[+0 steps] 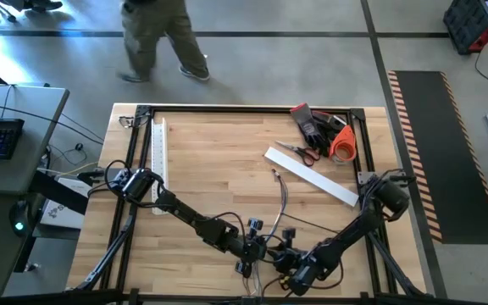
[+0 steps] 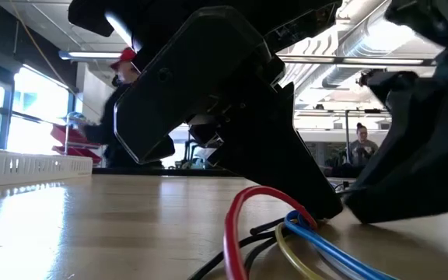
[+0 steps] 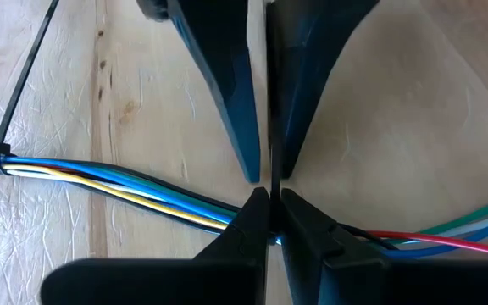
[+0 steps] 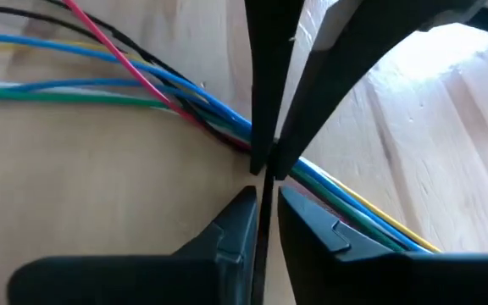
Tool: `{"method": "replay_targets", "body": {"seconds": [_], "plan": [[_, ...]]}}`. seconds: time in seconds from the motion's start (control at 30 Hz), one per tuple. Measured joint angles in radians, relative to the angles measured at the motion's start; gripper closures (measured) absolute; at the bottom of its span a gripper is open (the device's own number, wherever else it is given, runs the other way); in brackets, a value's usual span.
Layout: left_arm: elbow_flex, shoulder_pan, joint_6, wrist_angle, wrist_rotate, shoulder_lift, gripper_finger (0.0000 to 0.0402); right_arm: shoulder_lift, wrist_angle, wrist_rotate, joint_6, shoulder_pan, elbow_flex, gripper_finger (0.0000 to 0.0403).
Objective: Ziptie cables
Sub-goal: Wrap the zip tie on the cable
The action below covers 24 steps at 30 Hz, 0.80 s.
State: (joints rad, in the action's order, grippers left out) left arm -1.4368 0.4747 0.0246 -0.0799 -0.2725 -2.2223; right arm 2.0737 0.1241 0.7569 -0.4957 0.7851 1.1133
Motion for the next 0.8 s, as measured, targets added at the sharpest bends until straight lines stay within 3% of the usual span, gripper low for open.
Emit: {"method": "replay_targets", "body": {"seconds": [0.43,0.8], "plan": [[0.000,0.000,0.001,-0.001,0.001,0.000,0.0401,0.014,-0.035,0.014,0.007,0.002,0.004,0.0362],[0.000,0.000,0.001,-0.001,0.001,0.000,0.0401,0.013,-0.043,0.040,-0.014,0.002,0.006,0.0286]]}}
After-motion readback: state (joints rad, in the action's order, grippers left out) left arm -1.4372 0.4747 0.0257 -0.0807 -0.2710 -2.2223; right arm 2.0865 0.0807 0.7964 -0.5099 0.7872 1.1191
